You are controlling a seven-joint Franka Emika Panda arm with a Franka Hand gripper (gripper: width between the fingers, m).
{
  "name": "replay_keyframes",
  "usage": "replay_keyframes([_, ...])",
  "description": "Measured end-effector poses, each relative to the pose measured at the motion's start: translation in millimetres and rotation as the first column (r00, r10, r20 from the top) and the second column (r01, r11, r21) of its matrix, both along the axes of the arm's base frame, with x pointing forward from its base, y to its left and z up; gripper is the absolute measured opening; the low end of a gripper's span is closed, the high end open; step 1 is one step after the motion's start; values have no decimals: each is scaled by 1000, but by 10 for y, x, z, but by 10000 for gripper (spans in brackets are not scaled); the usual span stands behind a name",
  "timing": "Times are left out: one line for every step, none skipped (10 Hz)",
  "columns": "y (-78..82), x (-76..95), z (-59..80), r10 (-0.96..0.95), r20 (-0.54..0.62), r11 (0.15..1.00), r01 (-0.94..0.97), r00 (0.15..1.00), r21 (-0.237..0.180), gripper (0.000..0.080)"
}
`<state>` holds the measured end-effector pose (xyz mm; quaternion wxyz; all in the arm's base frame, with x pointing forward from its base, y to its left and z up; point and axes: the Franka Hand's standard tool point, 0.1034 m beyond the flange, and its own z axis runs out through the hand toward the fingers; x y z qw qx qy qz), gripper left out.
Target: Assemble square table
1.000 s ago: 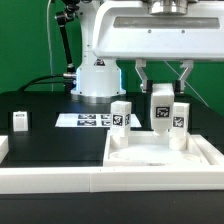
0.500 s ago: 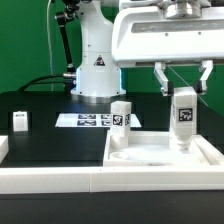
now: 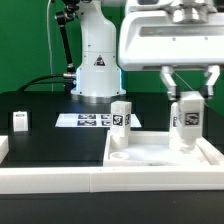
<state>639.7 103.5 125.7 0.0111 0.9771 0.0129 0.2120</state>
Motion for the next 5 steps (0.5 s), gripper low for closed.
replay_keyframes([-33, -9, -10, -10, 3, 1000, 10, 1000, 4, 290])
replay_keyframes([-18, -8, -8, -7, 3, 1000, 7, 1000, 4, 290])
replay_keyframes([-14, -2, -7, -7, 10, 1000, 6, 1000, 5, 290])
replay_keyframes([-14, 4, -12, -5, 22, 1000, 5, 1000, 6, 290])
replay_keyframes([-15, 2, -14, -7, 22, 1000, 7, 1000, 7, 290])
